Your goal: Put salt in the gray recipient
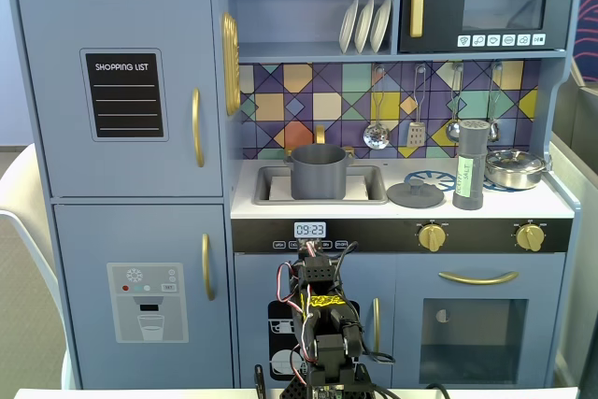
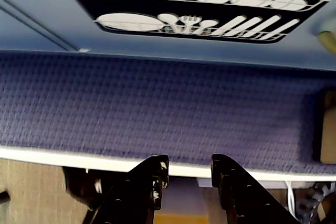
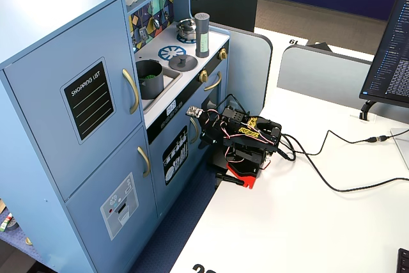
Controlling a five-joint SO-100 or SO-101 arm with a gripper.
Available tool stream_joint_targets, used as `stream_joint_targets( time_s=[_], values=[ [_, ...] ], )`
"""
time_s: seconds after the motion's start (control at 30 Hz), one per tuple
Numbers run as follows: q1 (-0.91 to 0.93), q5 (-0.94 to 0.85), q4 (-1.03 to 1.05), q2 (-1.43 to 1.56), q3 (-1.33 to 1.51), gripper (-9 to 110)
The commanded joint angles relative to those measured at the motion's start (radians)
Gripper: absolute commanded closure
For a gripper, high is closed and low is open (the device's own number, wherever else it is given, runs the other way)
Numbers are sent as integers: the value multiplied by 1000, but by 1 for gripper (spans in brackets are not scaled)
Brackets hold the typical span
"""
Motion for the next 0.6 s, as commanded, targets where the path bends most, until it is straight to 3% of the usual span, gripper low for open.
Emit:
stream_joint_targets(
  time_s=[0.0,0.57],
  values=[
    [0,-14,71,11,-8,101],
    [49,-83,81,12,-8,98]
  ],
)
